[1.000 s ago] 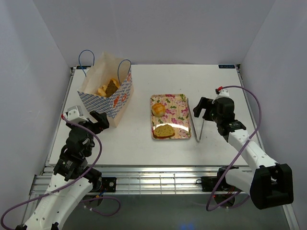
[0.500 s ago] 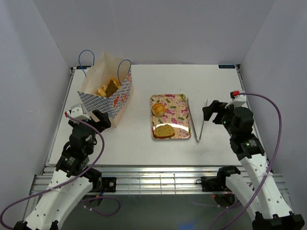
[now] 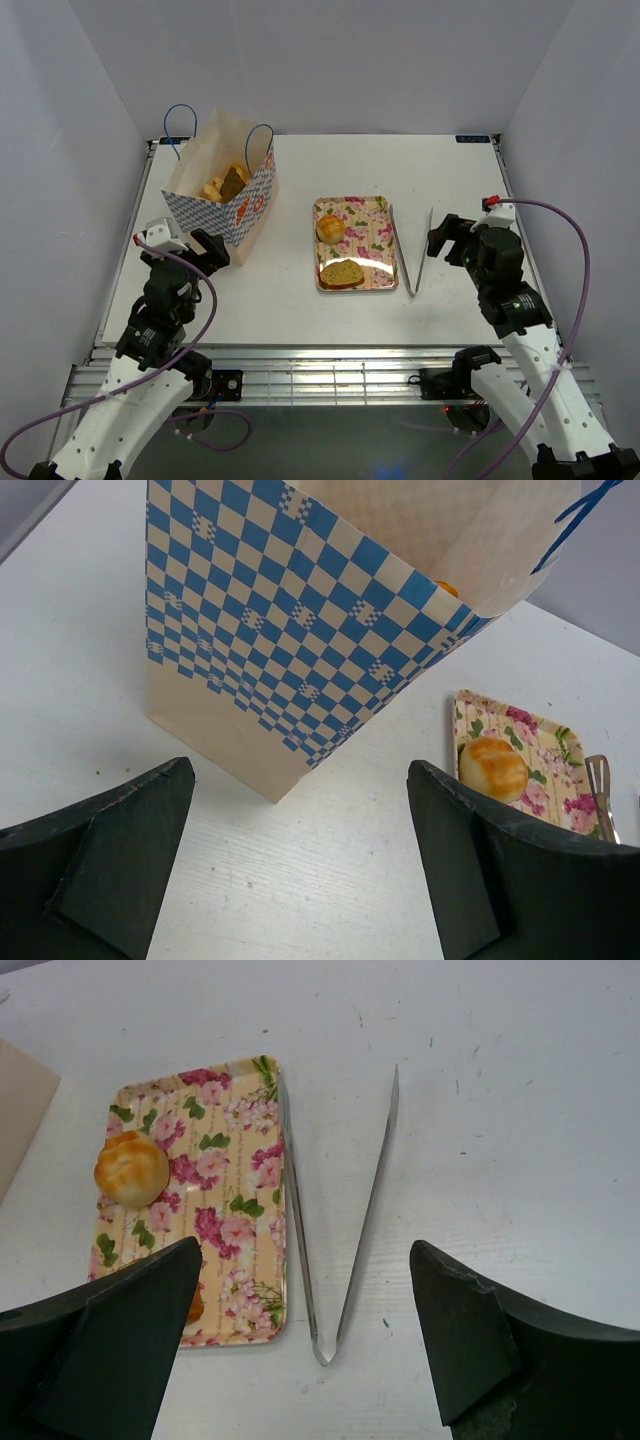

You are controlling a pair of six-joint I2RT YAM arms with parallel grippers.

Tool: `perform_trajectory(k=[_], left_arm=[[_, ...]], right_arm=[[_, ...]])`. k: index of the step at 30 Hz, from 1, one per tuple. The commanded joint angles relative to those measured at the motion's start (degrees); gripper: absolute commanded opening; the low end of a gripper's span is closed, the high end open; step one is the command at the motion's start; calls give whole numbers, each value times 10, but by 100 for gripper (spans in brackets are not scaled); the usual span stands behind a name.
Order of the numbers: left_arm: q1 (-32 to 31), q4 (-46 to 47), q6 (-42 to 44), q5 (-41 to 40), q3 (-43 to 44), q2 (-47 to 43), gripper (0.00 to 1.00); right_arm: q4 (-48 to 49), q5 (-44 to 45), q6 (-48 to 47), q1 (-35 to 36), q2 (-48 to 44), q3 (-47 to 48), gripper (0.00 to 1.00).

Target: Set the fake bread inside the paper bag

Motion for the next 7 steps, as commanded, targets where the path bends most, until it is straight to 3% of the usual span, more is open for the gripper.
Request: perform_trajectory(k=[1, 7], left_arm=[[0, 0, 3, -9, 2, -7, 98], [0, 0, 3, -9, 2, -7, 98]], right_arm=[[4, 20, 9, 4, 11, 6, 90], [-6, 55, 12, 4, 18, 7, 90]])
